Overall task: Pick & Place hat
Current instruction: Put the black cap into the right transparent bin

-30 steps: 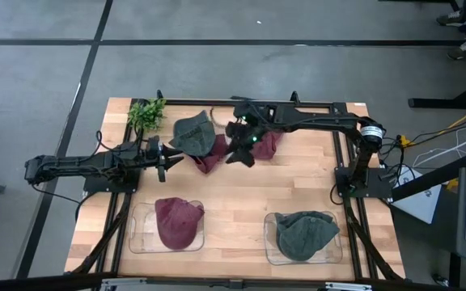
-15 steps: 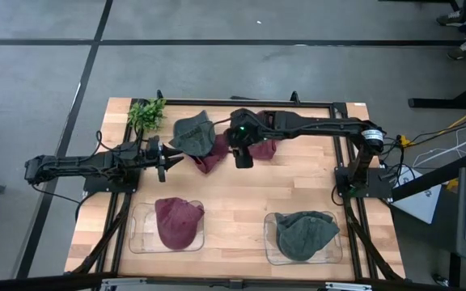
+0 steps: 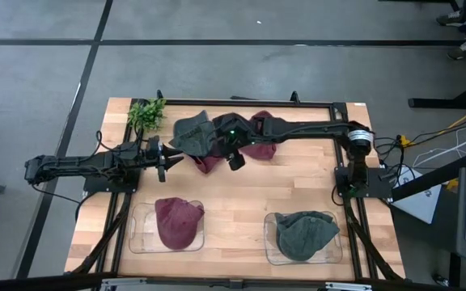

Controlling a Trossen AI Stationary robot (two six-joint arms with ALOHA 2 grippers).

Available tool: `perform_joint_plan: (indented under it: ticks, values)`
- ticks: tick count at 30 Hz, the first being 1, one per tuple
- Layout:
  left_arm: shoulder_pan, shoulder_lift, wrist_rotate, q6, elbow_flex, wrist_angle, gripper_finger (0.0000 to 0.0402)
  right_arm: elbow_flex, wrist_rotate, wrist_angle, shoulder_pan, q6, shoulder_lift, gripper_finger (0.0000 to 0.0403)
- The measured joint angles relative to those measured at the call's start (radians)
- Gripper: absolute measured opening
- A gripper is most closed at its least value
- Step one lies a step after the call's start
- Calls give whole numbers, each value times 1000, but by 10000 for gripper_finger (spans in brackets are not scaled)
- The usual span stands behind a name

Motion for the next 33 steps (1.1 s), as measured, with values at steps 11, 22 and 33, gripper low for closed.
perform_joint_plan:
  ticks: [11,22,33]
  values:
    - [0,0,0,0,0,0,130,0,10,88,8,-187,142,223]
    - [0,0,0,0,0,0,130,-1,132,245,6,-202,254,223]
    - [0,0,0,0,0,0,130,-1,132,224,-6,-290,278,223]
